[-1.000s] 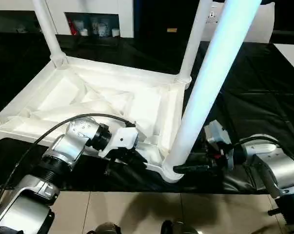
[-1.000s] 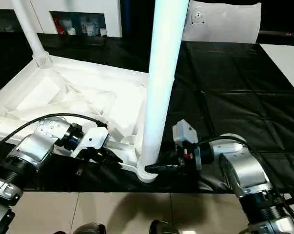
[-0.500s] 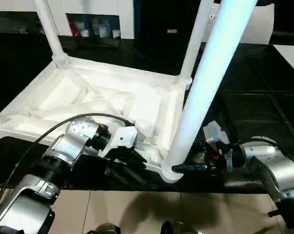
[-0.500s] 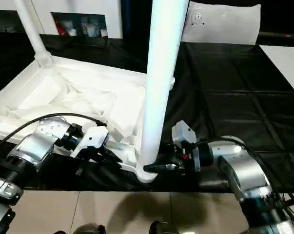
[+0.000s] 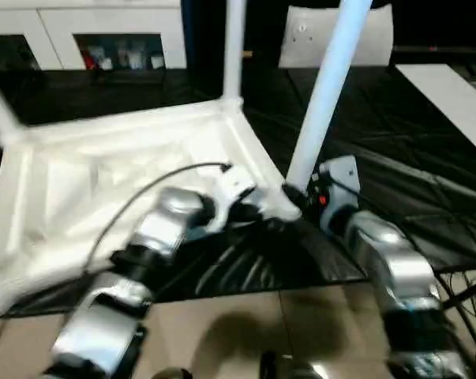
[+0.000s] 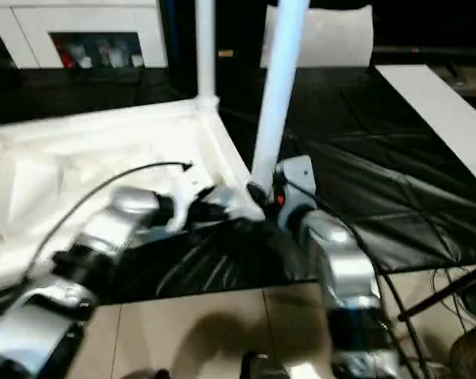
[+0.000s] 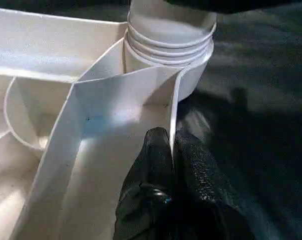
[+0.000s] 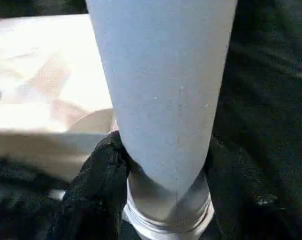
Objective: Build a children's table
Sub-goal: Rotate leg to tighten
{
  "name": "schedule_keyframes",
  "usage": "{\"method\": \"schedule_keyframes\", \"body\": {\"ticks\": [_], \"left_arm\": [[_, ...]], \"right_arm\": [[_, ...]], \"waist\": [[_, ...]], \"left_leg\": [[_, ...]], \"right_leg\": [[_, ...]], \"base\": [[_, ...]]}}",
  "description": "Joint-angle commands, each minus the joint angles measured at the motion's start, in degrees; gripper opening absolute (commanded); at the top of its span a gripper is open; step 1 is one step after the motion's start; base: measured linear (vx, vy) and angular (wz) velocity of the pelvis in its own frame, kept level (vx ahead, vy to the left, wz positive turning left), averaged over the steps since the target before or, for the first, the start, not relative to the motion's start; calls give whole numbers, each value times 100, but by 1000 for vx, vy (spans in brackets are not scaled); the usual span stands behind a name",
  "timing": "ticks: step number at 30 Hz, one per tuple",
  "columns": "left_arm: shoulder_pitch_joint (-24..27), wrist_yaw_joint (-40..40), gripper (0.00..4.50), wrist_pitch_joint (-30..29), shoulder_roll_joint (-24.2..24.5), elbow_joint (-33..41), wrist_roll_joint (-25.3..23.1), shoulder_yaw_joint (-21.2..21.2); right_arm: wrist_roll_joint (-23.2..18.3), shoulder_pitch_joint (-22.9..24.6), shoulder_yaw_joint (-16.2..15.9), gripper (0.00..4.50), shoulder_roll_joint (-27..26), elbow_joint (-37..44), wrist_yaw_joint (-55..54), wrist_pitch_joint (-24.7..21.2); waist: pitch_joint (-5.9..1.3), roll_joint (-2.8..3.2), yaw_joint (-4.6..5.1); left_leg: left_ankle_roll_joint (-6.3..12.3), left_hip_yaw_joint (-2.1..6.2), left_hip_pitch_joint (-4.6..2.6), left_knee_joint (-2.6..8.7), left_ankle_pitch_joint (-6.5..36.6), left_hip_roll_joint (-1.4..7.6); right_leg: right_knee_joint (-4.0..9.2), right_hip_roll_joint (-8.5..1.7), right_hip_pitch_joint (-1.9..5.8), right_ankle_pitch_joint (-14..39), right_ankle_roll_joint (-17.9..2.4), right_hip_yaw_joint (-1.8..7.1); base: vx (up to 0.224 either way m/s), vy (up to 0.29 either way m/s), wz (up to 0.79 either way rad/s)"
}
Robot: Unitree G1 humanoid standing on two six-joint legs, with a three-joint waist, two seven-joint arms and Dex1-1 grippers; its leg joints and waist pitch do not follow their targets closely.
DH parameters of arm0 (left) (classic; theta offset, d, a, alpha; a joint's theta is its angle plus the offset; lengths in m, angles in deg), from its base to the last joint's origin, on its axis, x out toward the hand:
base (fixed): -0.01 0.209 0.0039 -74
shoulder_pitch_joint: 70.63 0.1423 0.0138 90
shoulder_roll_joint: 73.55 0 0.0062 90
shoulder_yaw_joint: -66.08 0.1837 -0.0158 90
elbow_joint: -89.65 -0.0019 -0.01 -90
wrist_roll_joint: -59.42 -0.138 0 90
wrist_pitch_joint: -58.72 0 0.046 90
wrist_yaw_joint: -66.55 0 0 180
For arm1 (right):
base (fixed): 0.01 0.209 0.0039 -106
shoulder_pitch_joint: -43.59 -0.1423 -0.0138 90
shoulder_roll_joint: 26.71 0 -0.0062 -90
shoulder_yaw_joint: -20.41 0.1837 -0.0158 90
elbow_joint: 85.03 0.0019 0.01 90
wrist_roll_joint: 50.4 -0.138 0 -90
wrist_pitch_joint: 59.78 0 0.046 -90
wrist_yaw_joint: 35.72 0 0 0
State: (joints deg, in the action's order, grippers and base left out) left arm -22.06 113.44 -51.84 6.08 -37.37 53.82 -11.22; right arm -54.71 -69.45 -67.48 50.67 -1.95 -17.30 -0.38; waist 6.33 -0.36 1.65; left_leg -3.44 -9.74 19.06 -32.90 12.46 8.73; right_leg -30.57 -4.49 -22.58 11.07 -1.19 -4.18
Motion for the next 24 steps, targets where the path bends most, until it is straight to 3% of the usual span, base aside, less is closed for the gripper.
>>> {"method": "schedule_keyframes", "body": {"ticks": [1, 3, 4, 5, 8, 12, 14, 16, 17, 19, 21, 22, 24], "left_arm": [[-185, -638, 0, -31, -625, -22, 178, -4], [-217, -711, 0, -23, -652, -10, 156, -37], [-217, -711, 0, -23, -652, -10, 156, -37], [-201, -598, 0, 19, -549, 41, 113, 13], [-98, -340, 0, 165, -320, 150, 44, 123], [91, 34, 0, 387, -16, 303, -17, 227], [277, 491, 0, 712, 304, 411, -26, 355], [413, 856, 0, 964, 529, 516, -2, 450], [475, 1048, 0, 1032, 640, 564, 23, 486], [547, 1379, 0, 1317, 822, 597, 24, 596], [640, 1881, 0, 1746, 1114, 611, 19, 767], [675, 2060, 0, 1789, 1175, 636, 90, 765], [704, 2394, 0, 1869, 1306, 677, 206, 787]], "right_arm": [[-173, -59, -872, 191, -633, -268, 141, -191], [-133, -131, -820, 191, -744, -302, 45, -76], [-133, -131, -820, 191, -744, -302, 45, -76], [-82, -75, -897, 247, -659, -222, 202, 91], [-107, 82, -893, 271, -476, -80, 430, 248], [-124, 254, -809, 310, -177, 22, 644, 541], [-81, 422, -751, 324, 171, 133, 935, 759], [-132, 524, -665, 344, 397, 207, 1199, 919], [-205, 562, -592, 348, 505, 241, 1385, 1001], [-284, 590, -520, 359, 676, 275, 1636, 1072], [-402, 622, -475, 382, 1007, 337, 2105, 1192], [-459, 630, -478, 387, 1123, 360, 2278, 1184], [-631, 656, -521, 403, 1402, 423, 2765, 1143]], "waist": [[-161, -62, 27], [-172, -36, 26], [-185, -25, 6], [-197, -40, -1], [-220, -47, -49], [-210, -67, -79], [-216, -104, -107], [-231, -116, -126], [-266, -109, -126], [-274, -108, -132], [-296, -122, -166], [-311, -70, -196], [-355, -77, -247]], "left_leg": [[207, 300, -20, 531, 2299, 364], [257, 289, 16, 562, 2151, 399], [254, 262, -2, 574, 2135, 416], [285, 242, 25, 572, 2034, 415], [426, 174, 48, 558, 1643, 414], [553, 151, 83, 544, 1451, 416], [591, 134, 73, 513, 1453, 391], [687, 135, 103, 507, 1282, 384], [749, 130, 118, 503, 1076, 396], [800, 87, 88, 467, 920, 398], [860, 83, 114, 435, 861, 376], [896, 72, 124, 423, 670, 387], [980, 48, 122, 383, 302, 383]], "right_leg": [[533, -498, 129, 3754, -393, 183], [493, -493, 142, 3269, -525, 226], [468, -489, 119, 2926, -650, 267], [422, -492, 138, 2570, -756, 298], [365, -505, 160, 2016, -976, 357], [346, -505, 168, 2002, -1014, 362], [385, -518, 152, 2444, -881, 377], [375, -521, 179, 2504, -789, 386], [335, -515, 200, 2267, -841, 382], [313, -473, 149, 1988, -1022, 372], [288, -473, 171, 2001, -1036, 384], [238, -469, 181, 1711, -1150, 377], [147, -447, 208, 998, -1322, 362]], "base": [[-19, 59, -6], [0, 0, 0], [0, 0, 0], [0, 0, 0], [0, 0, 0], [0, 0, 0], [0, 0, 0], [30, -55, 3], [42, -63, 2], [47, -64, 5], [52, -65, 6], [56, -65, 4], [59, -56, 2]]}}
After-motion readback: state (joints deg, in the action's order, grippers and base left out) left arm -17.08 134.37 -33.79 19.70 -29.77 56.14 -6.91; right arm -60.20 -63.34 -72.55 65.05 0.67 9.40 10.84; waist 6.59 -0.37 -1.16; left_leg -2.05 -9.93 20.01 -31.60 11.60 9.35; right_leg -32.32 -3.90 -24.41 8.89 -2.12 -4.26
